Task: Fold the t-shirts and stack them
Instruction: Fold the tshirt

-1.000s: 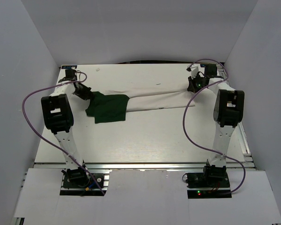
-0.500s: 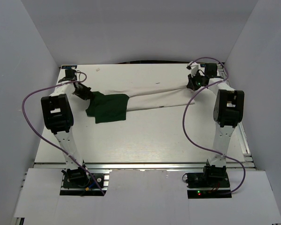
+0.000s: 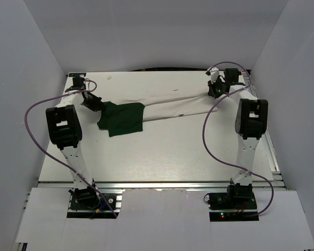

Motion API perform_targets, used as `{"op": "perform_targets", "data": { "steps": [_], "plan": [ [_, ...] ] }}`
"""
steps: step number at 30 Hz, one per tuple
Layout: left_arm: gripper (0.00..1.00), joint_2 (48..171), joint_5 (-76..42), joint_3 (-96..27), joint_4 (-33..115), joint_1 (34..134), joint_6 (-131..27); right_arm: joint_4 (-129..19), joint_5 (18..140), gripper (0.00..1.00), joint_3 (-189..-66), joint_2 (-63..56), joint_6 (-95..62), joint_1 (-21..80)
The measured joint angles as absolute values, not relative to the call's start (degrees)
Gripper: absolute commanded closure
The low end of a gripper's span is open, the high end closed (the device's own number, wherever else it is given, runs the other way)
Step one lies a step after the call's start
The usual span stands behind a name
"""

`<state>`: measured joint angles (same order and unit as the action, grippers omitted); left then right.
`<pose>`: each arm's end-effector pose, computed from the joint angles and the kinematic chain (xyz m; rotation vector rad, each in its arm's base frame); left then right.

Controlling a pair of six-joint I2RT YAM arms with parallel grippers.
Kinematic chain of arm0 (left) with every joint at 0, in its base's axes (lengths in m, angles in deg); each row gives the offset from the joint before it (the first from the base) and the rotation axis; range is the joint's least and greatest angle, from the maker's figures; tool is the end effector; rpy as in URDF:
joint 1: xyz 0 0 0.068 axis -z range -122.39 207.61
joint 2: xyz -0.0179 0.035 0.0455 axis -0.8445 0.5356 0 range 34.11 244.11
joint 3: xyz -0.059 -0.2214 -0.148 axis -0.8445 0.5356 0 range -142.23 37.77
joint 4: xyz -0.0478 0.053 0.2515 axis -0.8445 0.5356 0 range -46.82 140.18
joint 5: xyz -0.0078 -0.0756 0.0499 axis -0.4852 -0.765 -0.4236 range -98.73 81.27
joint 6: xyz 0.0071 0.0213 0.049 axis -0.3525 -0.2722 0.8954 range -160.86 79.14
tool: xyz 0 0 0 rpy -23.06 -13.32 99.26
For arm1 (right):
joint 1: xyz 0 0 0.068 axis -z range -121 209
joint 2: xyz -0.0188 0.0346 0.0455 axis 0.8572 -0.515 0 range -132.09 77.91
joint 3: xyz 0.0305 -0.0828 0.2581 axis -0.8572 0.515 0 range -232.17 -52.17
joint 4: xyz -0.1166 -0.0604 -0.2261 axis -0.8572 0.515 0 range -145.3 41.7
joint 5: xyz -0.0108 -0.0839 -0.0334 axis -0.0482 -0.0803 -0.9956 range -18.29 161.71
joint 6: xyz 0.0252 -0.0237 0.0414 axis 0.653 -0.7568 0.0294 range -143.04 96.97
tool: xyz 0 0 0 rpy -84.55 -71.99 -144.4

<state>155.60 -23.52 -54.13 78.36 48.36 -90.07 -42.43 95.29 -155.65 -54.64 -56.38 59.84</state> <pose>0.4424 0.0629 0.1717 -1.2798 2.4510 -0.5483 0.5213 0.0067 0.1701 -0.8214 2.0778 0.1524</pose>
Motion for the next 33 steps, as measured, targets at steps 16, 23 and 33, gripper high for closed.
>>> {"op": "perform_targets", "data": {
  "steps": [16, 23, 33],
  "plan": [
    [0.42, 155.36, -21.33, -56.92, 77.64, 46.06, -90.64, -41.82, 88.18, 0.48, -159.06, -56.81, -57.45, 59.28],
    [0.32, 150.57, -21.7, -57.38, 76.2, 44.16, -87.56, -41.62, 91.68, 0.43, -157.05, -50.14, -56.47, 60.26],
    [0.06, 128.8, -29.86, -39.11, 70.08, 43.05, -78.83, -22.22, 119.68, 0.34, -154.51, -35.87, -84.44, 56.39]
  ]
}}
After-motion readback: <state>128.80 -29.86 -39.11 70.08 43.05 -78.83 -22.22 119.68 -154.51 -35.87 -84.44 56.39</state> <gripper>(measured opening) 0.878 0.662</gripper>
